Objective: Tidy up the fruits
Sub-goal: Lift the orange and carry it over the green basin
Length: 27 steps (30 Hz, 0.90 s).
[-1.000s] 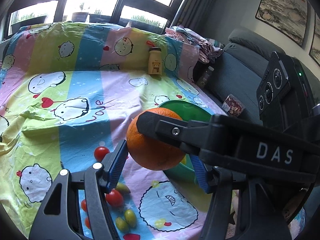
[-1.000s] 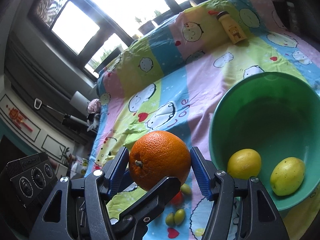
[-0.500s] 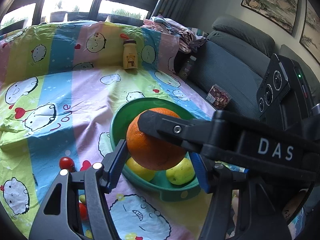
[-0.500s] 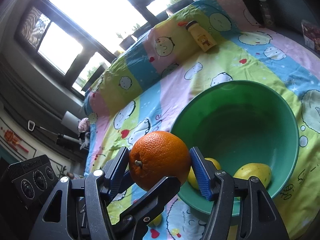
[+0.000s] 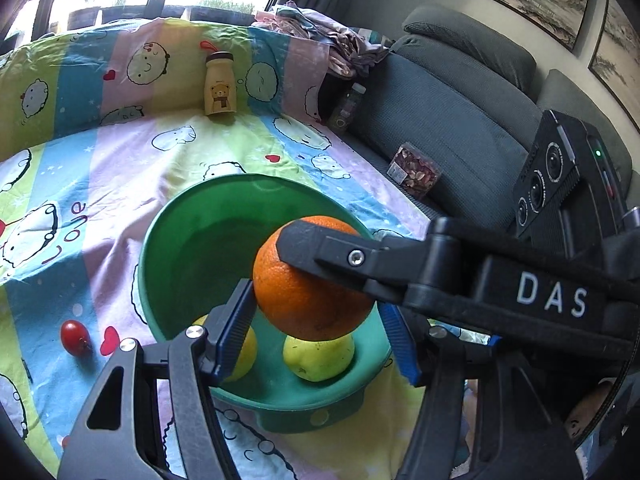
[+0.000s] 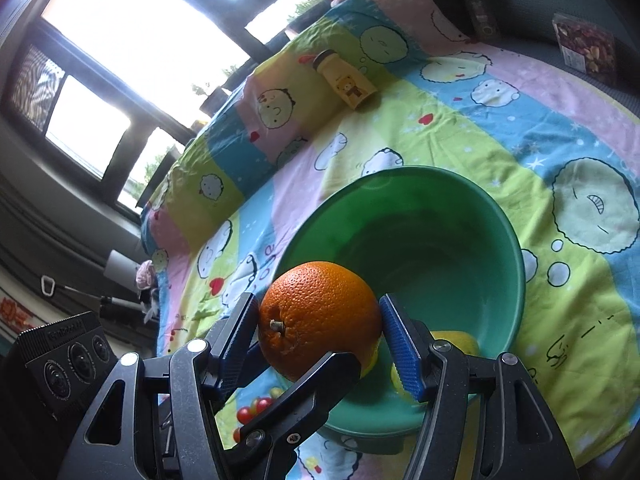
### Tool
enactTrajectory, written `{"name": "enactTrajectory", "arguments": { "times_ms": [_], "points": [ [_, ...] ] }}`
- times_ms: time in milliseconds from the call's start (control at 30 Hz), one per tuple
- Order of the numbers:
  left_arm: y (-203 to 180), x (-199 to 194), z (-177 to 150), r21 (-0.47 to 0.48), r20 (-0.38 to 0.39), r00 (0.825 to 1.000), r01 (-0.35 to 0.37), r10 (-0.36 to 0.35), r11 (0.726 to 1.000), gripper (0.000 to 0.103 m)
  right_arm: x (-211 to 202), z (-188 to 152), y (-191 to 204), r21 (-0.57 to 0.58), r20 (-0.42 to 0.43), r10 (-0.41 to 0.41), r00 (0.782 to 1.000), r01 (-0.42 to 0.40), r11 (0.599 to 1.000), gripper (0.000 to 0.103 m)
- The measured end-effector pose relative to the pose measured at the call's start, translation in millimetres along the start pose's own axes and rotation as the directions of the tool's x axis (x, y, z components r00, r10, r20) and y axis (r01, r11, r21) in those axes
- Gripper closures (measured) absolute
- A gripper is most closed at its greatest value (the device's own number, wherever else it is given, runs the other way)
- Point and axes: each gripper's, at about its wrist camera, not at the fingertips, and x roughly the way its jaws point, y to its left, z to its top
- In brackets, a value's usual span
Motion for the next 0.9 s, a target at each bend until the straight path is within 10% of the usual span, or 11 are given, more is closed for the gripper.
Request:
{"name": "enactTrajectory", "arguments": {
  "times_ms": [900],
  "points": [
    [7.4,37.5,-0.7,-0.069,-0.096,0.993,0.056,-0.063,0.996,0.042,16.9,9.1,-33.0,0.095,-0.071,-0.089,0.994,0.095,0.991,0.038]
  ]
}}
